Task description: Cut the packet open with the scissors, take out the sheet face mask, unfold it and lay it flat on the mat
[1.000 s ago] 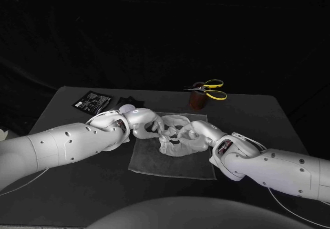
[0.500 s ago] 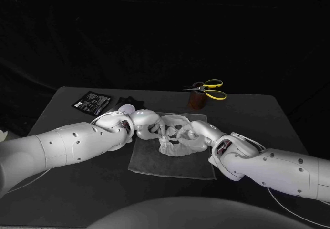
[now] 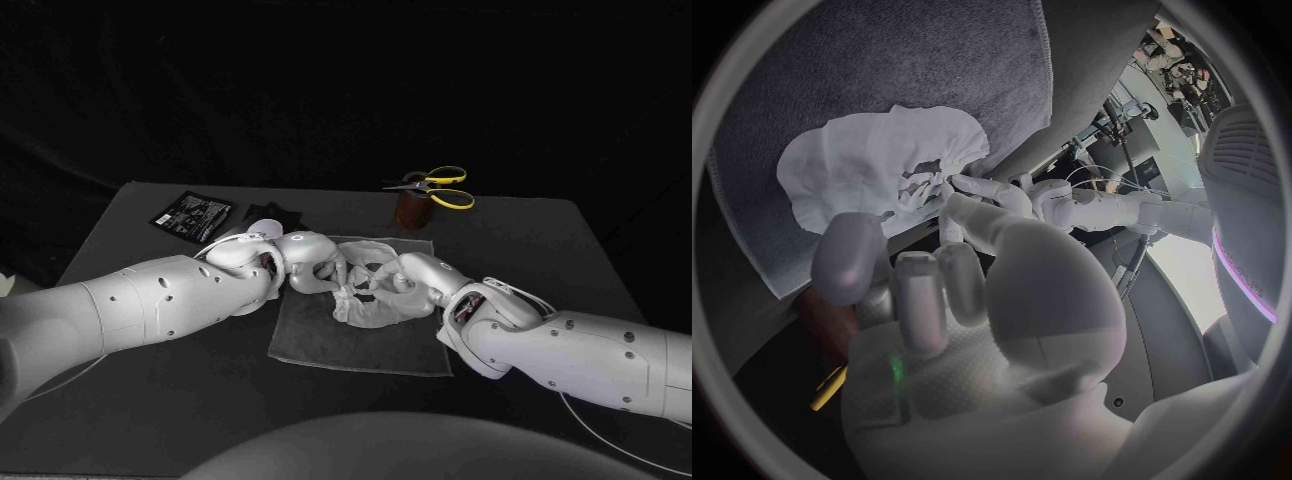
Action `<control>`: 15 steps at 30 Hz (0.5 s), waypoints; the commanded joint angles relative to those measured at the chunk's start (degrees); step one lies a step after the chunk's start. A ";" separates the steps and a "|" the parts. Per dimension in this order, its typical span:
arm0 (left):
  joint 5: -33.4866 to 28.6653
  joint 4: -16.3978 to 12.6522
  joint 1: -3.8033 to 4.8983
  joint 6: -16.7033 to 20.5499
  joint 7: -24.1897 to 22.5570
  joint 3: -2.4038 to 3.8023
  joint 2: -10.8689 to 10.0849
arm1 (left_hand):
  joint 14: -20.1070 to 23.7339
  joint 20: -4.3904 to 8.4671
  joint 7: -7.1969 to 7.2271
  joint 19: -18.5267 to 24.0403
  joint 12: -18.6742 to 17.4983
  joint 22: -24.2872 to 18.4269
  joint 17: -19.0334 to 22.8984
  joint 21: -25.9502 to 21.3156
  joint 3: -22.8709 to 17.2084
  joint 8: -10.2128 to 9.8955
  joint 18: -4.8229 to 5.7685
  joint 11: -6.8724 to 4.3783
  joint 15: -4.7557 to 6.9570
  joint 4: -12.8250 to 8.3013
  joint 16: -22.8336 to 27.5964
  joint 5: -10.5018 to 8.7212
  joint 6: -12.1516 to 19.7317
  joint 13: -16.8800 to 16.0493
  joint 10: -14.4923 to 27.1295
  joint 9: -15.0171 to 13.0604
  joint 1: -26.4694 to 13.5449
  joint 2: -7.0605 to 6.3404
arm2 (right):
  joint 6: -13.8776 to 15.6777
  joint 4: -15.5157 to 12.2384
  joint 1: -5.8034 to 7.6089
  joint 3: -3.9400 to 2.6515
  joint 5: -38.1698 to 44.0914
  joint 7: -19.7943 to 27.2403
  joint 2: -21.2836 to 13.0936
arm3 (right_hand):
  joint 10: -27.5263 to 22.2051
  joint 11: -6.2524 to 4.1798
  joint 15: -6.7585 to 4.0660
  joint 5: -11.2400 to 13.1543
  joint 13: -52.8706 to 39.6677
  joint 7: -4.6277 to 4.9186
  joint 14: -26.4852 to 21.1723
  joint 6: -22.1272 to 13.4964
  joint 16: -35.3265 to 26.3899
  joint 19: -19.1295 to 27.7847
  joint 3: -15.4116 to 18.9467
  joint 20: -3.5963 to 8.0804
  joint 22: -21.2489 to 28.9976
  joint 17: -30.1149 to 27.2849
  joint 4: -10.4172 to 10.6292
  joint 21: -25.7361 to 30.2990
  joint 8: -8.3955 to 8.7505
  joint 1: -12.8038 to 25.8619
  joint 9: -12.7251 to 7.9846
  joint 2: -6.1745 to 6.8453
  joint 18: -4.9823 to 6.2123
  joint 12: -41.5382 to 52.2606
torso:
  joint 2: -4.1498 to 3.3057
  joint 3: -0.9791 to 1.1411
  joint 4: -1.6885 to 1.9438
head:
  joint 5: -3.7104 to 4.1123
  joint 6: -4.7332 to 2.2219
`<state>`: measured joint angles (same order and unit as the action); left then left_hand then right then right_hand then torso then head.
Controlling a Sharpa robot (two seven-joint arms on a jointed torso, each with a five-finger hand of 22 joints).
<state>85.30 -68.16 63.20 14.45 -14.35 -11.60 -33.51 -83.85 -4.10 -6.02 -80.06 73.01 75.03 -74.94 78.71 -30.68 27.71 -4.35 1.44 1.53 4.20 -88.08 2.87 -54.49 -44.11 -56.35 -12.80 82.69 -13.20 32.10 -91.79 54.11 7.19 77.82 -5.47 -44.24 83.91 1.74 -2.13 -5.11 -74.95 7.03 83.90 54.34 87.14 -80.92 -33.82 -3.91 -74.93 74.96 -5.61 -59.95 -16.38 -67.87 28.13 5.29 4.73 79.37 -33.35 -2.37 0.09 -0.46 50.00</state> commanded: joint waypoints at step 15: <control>0.63 0.10 0.05 -0.87 1.99 0.02 0.26 | -2.90 -0.29 -1.04 -0.60 0.63 3.29 -8.95 0.68 0.60 -3.83 0.67 0.77 -0.38 0.52 -0.54 -0.05 3.54 -0.18 0.05 1.78 -1.02 -0.45 | -0.24 -0.08 0.02 -0.01 0.58 0.03 -0.08 | 0.92 0.51 0.38 -0.24 -8.58 0.09 4.90 -0.21 0.17 0.27 0.35 -0.26 -7.77 9.70 0.12 0.26 0.41 0.11 -0.03 0.14 0.63 -0.26 | -0.02 -0.01 -0.02 | 0.10 0.00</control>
<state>85.53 -68.03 63.25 13.75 -12.96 -11.58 -33.33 -83.85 -4.31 -7.16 -80.27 73.45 74.95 -74.94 79.20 -30.28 24.15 -4.35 1.87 1.53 4.60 -88.31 2.86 -51.29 -44.27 -56.32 -11.06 81.92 -13.51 32.11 -91.81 54.11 7.19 77.84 -5.47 -44.30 84.08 1.91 -2.05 -5.11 -74.94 7.02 83.82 54.34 86.93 -80.92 -33.82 -3.91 -74.92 74.92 -5.61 -59.95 -16.17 -67.87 28.12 5.29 4.74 79.36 -33.34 -2.40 0.07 -0.43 50.00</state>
